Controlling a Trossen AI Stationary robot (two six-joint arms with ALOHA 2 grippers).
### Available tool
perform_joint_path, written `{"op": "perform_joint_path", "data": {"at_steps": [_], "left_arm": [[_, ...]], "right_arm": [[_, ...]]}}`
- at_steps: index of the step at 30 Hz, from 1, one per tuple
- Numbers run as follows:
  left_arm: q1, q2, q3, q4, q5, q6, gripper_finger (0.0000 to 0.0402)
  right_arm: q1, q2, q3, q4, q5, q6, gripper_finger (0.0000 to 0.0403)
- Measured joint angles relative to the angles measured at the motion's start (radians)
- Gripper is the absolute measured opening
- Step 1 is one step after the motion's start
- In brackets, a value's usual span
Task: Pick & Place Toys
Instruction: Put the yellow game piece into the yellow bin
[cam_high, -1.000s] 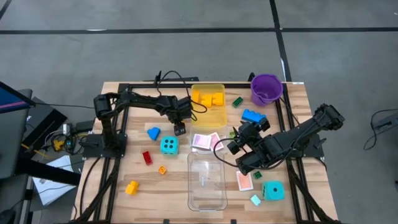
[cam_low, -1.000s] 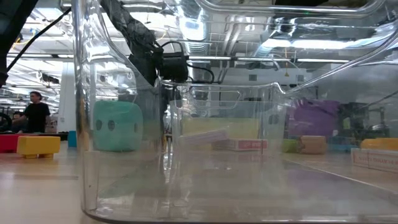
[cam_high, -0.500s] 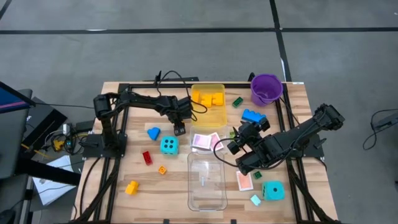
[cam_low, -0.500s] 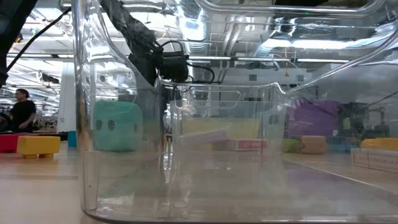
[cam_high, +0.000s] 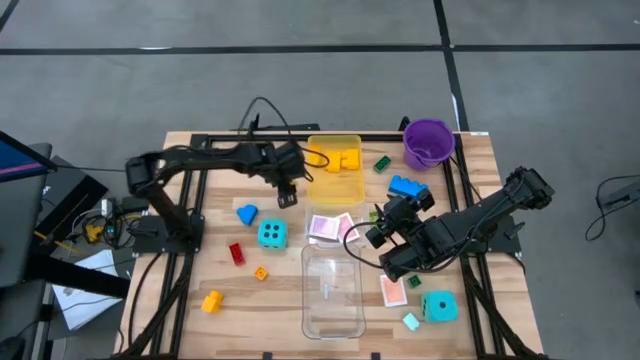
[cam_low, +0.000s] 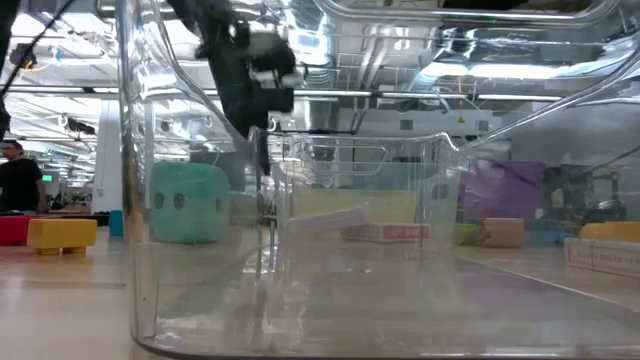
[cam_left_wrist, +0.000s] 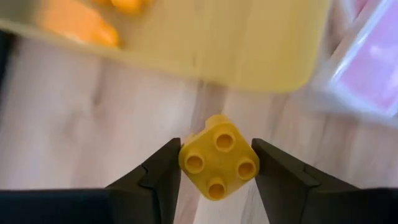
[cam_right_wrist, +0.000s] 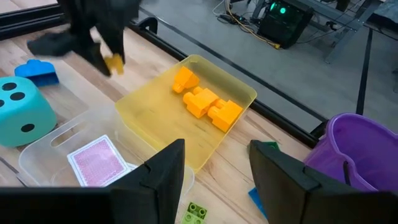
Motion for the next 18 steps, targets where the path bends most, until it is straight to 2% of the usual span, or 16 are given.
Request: {"op": "perform_joint_path", "data": {"at_steps": [9, 13, 18], "left_arm": [[-0.007, -0.173, 0.0, 0.035, 0.0, -0.013, 0.0166], [-0.007, -0.177, -0.001, 0.049, 0.0, -0.014, 0.0166], [-0.004, -0.11, -0.002, 0.132, 0.0, 0.0, 0.0166]], "right_arm": [[0.0, 0.0, 0.0, 0.0, -0.004, 0.0, 0.0173], [0.0, 0.0, 0.0, 0.0, -0.005, 0.0, 0.0173], [0.0, 0.0, 0.0, 0.0, -0.005, 0.0, 0.0173]]}}
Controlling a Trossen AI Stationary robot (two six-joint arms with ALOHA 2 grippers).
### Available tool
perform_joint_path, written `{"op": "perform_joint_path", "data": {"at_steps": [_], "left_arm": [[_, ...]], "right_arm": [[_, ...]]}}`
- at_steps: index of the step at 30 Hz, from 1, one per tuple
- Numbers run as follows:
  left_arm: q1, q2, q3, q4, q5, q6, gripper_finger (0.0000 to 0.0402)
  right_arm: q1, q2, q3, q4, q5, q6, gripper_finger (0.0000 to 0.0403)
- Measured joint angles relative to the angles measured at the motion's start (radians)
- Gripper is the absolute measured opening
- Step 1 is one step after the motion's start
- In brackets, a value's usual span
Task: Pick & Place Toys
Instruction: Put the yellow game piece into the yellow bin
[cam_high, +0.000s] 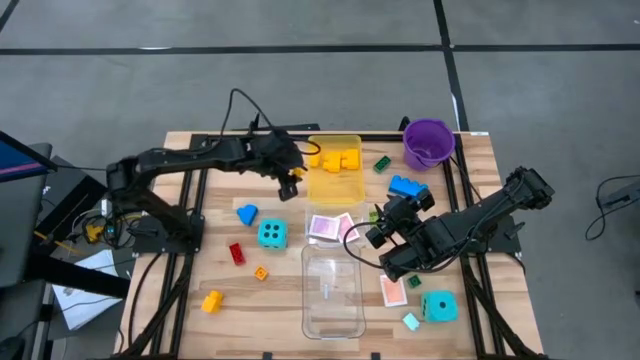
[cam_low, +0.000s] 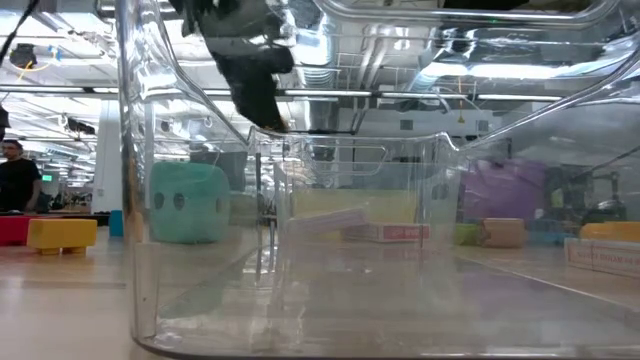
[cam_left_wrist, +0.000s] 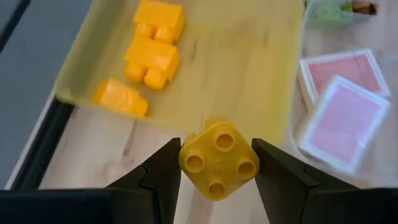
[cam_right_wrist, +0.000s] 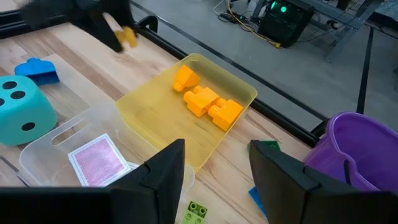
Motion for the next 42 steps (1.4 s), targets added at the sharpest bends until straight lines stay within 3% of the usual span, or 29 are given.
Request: {"op": "perform_joint_path", "data": {"at_steps": [6, 12, 22, 27, 35, 42], "left_arm": [[0.046, 0.131, 0.004, 0.224, 0.013, 0.065, 0.0167], [0.134, 0.254, 0.133, 0.252, 0.114, 0.063, 0.0167], [0.231, 0.39, 0.422, 0.186, 0.336, -0.016, 0.0168], [0.256, 0.471, 0.534, 0.033, 0.369, -0.007, 0.0168], [0.318, 0.511, 0.562, -0.107, 0.412, 0.02, 0.0168], [0.323, 0.511, 0.509, -0.149, 0.429, 0.061, 0.0168]], "right_arm": [[0.0, 0.0, 0.0, 0.0, -0.002, 0.0, 0.0173], [0.0, 0.0, 0.0, 0.0, -0.002, -0.004, 0.0173], [-0.001, 0.0, 0.0, -0.002, -0.002, -0.008, 0.0173], [-0.002, 0.0, 0.0, -0.001, -0.003, -0.008, 0.0173], [-0.002, 0.0, 0.0, -0.001, -0.003, -0.008, 0.0173], [-0.002, 0.0, 0.0, -0.003, -0.003, -0.011, 0.0173]]}}
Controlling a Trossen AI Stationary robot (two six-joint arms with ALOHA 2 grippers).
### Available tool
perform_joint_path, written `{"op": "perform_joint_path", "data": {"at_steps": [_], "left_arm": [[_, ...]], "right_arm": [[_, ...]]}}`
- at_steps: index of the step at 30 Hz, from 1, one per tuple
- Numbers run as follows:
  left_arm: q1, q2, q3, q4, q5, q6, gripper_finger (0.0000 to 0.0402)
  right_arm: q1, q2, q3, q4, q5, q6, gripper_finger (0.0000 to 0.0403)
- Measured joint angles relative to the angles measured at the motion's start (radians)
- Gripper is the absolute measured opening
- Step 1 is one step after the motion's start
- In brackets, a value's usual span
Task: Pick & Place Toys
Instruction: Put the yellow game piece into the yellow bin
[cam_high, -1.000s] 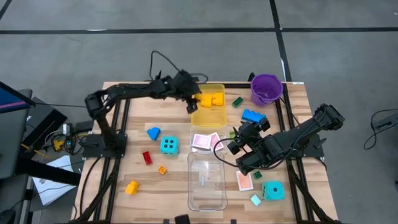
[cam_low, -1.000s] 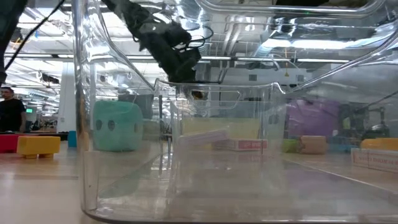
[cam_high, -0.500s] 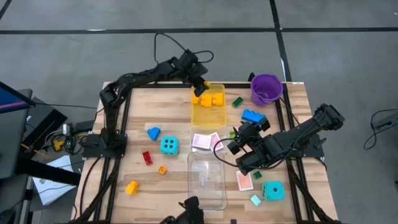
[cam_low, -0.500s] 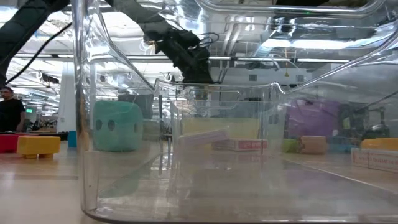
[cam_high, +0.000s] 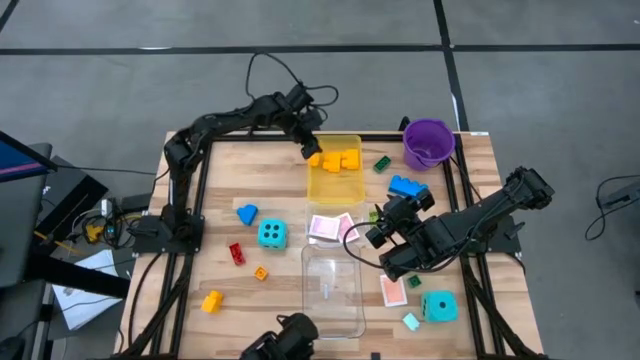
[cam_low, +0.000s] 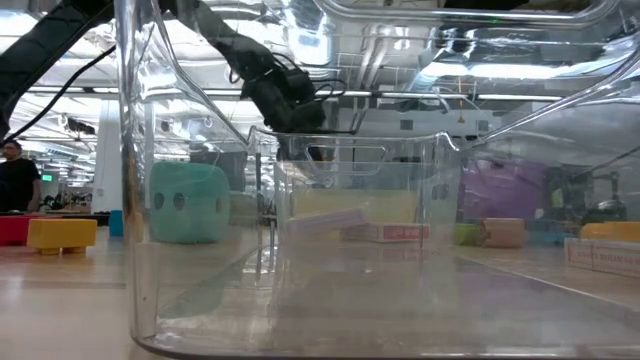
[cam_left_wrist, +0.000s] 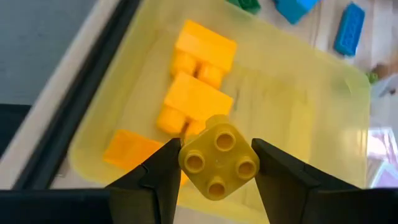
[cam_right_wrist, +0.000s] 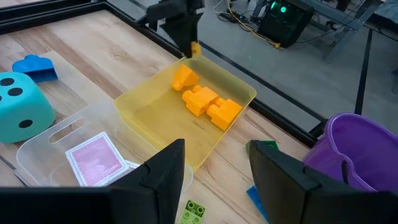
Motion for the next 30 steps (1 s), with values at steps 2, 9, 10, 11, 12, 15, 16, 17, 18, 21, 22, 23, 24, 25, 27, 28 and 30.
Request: {"op": "perform_joint_path", "data": {"at_steps": [2, 9, 10, 11, 12, 15, 16, 17, 18, 21, 22, 23, 24, 25, 27, 28, 30], "left_arm": [[0.0, 0.0, -0.016, 0.003, 0.001, 0.015, 0.0168], [0.001, 0.0, -0.028, 0.063, -0.001, 0.029, 0.0168], [0.001, 0.003, -0.028, 0.074, -0.001, 0.029, 0.0168], [0.003, 0.006, -0.028, 0.084, -0.001, 0.029, 0.0168], [0.005, 0.009, -0.028, 0.085, -0.001, 0.027, 0.0168], [0.007, 0.029, -0.029, 0.09, 0.0, 0.025, 0.0168], [0.008, 0.036, -0.029, 0.079, -0.004, 0.027, 0.0168], [0.01, 0.041, -0.03, 0.074, -0.009, 0.029, 0.0168], [0.012, 0.043, -0.03, 0.068, -0.011, 0.032, 0.0168], [0.019, 0.038, -0.03, 0.071, -0.012, 0.037, 0.0168], [0.022, 0.036, -0.03, 0.067, -0.015, 0.036, 0.0168], [0.024, 0.034, -0.03, 0.068, -0.024, 0.033, 0.0168], [0.027, 0.033, -0.03, 0.068, -0.027, 0.032, 0.0168], [0.031, 0.033, -0.03, 0.062, -0.027, 0.032, 0.0168], [0.036, 0.036, -0.03, 0.05, -0.028, 0.031, 0.0168], [0.036, 0.038, -0.03, 0.051, -0.028, 0.03, 0.0168], [0.037, 0.039, -0.03, 0.044, -0.029, 0.03, 0.0168]], "right_arm": [[0.0, 0.0, 0.0, 0.0, 0.0, 0.0, 0.0173], [0.0, 0.0, 0.0, 0.003, 0.0, 0.001, 0.0173], [0.0, 0.0, 0.0, 0.003, 0.0, 0.002, 0.0173], [0.0, 0.0, 0.0, 0.003, 0.0, 0.002, 0.0173], [0.0, 0.0, 0.0, 0.003, 0.0, 0.002, 0.0173], [0.0, 0.0, 0.0, 0.003, 0.0, 0.003, 0.0173], [0.0, 0.0, 0.0, 0.004, 0.0, 0.003, 0.0173], [0.0, 0.0, 0.0, 0.005, 0.0, 0.003, 0.0173], [0.0, 0.0, 0.0, 0.006, 0.0, 0.003, 0.0173], [0.0, 0.0, 0.0, 0.006, 0.0, 0.003, 0.0173], [0.0, 0.0, 0.0, 0.006, 0.0, 0.003, 0.0173], [0.0, 0.0, 0.0, 0.006, 0.0, 0.003, 0.0173], [0.0, 0.0, 0.0, 0.006, 0.0, 0.003, 0.0173], [0.0, 0.0, 0.0, 0.006, 0.0, 0.002, 0.0173], [0.0, 0.0, 0.0, 0.006, 0.0, 0.001, 0.0173], [0.0, 0.0, 0.0, 0.006, 0.0, 0.001, 0.0173], [0.0, 0.0, 0.0, 0.006, 0.0, 0.002, 0.0173]]}}
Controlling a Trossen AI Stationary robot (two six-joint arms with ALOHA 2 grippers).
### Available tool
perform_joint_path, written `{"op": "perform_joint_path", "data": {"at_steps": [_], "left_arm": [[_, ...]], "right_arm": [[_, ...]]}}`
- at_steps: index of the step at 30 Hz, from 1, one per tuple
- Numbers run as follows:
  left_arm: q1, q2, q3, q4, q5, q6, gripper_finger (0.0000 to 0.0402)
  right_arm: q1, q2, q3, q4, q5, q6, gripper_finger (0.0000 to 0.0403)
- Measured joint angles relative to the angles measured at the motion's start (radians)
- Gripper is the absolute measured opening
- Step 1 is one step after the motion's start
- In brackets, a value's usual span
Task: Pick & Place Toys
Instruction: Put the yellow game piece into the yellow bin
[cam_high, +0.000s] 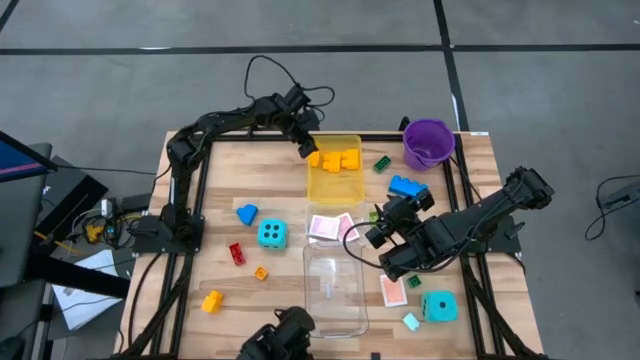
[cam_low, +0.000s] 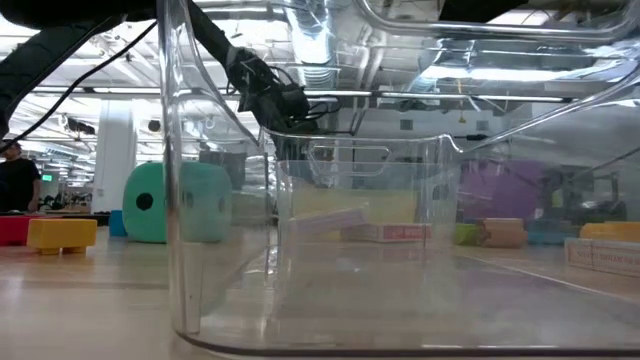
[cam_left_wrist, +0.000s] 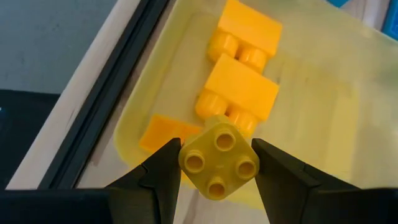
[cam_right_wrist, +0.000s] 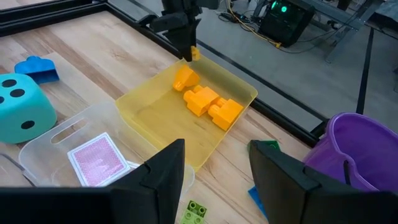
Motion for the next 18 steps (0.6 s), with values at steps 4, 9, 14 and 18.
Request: {"op": "perform_joint_path", "data": {"at_steps": [4, 9, 14, 18], "left_arm": [[-0.005, 0.0, 0.0, 0.002, 0.0, 0.001, 0.0168], [-0.006, 0.0, 0.0, 0.002, 0.001, 0.001, 0.0176], [-0.006, 0.0, 0.0, 0.003, 0.0, 0.001, 0.0193], [-0.009, 0.0, 0.0, 0.003, 0.0, 0.001, 0.0192]], "right_arm": [[0.0, 0.0, 0.0, 0.0, 0.0, 0.0, 0.0173], [0.0, 0.0, 0.0, 0.0, 0.0, 0.0, 0.0173], [0.0, 0.0, 0.0, 0.0, 0.0, 0.0, 0.0173], [0.0, 0.0, 0.0, 0.0, 0.0, 0.0, 0.0173]]}}
